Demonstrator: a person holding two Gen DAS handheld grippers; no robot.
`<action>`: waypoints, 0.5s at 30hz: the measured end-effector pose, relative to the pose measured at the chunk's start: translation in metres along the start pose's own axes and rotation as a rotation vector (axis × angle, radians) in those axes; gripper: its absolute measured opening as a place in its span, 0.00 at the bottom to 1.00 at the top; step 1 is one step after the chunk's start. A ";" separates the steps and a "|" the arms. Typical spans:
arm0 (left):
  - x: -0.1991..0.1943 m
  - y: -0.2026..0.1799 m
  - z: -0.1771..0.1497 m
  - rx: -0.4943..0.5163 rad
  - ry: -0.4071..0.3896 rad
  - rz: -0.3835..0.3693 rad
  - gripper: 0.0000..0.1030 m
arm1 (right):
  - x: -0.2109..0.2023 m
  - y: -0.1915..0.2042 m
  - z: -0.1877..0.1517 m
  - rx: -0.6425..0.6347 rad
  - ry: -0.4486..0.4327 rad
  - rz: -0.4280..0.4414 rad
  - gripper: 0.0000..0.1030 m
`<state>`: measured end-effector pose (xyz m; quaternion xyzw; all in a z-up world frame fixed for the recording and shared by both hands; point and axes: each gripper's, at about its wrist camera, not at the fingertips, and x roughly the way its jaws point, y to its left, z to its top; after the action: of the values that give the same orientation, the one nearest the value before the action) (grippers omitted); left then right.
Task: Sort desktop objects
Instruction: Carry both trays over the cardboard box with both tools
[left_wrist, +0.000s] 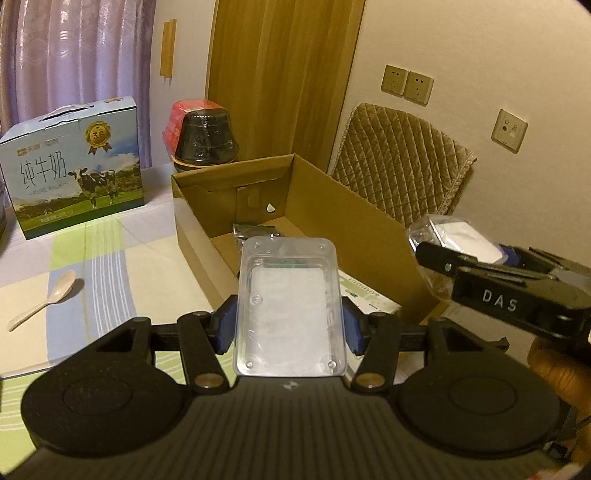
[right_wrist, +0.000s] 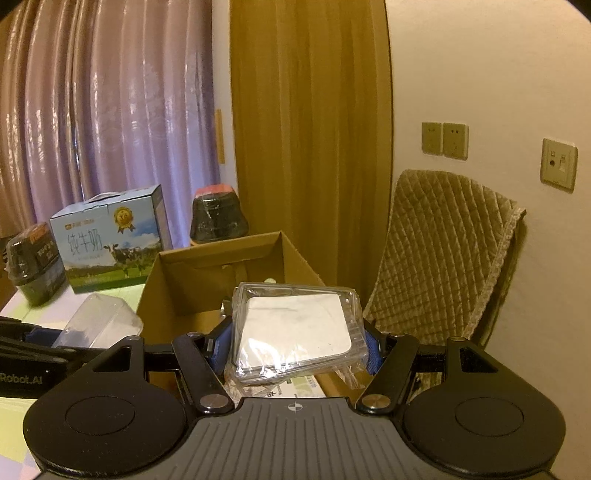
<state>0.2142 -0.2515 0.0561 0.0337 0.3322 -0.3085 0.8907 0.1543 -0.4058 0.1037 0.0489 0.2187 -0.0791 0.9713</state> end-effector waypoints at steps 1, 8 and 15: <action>0.001 -0.001 0.001 0.000 -0.001 -0.003 0.50 | 0.000 -0.001 0.000 0.004 0.001 0.000 0.62; 0.014 -0.011 0.007 -0.005 0.003 -0.037 0.50 | 0.004 -0.004 0.000 0.014 0.006 -0.010 0.62; 0.030 -0.018 0.008 0.009 0.013 -0.047 0.50 | 0.008 -0.014 0.001 0.035 0.008 -0.024 0.62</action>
<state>0.2260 -0.2838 0.0464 0.0320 0.3370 -0.3309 0.8808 0.1592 -0.4207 0.0999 0.0635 0.2216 -0.0943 0.9685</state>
